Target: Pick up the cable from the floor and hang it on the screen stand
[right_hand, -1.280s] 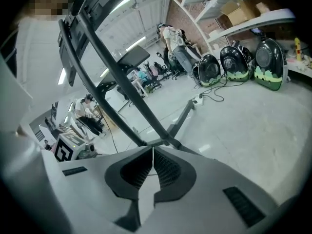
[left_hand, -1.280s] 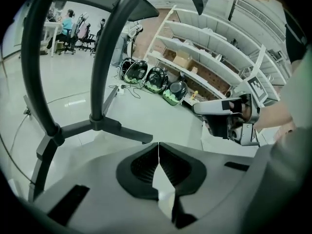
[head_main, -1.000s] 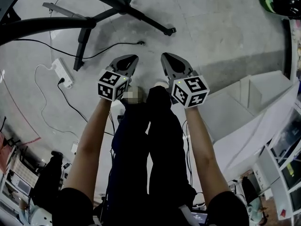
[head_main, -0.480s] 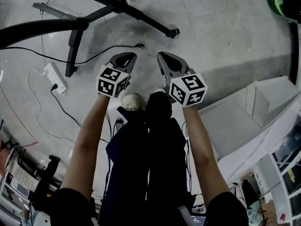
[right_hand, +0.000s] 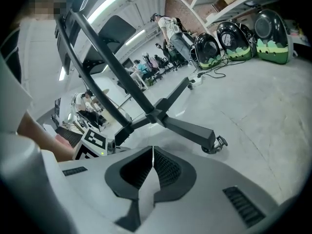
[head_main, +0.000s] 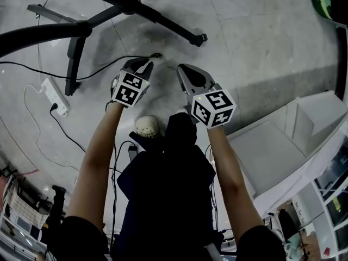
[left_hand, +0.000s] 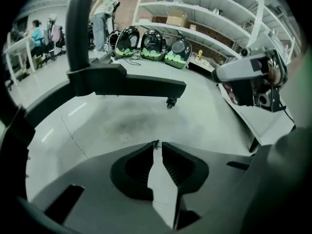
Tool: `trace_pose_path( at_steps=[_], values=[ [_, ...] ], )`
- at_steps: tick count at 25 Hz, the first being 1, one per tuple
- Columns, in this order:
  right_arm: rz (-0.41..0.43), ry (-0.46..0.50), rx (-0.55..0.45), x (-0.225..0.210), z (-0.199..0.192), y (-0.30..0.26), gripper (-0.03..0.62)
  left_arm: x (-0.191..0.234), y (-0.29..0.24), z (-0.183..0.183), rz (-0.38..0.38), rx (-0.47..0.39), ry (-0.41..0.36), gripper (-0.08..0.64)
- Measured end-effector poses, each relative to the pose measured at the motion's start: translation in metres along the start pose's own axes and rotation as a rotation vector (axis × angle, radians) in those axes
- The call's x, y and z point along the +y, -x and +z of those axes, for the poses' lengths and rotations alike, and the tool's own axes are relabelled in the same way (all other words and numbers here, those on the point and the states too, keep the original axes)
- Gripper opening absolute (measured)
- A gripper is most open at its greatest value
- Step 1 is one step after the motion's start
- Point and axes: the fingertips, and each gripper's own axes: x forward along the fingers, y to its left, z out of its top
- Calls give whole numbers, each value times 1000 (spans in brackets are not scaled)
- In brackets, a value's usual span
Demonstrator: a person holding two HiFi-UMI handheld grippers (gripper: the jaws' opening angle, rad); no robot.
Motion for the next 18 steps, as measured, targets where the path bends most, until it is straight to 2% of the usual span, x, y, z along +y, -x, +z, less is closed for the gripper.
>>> trace_pose_path(
  at_steps=[3, 7, 12, 18],
  values=[
    [2, 2, 3, -2, -4, -3, 25, 5, -17, -11, 11, 61, -71, 78],
    [10, -2, 2, -4, -7, -8, 25, 15, -35, -13, 31, 126, -141, 98],
    [11, -16, -10, -7, -6, -18, 25, 25, -52, -24, 15, 252, -286, 98],
    [6, -29, -15, -11, -7, -23, 25, 16, -67, -35, -39, 335, -460, 101]
  ],
)
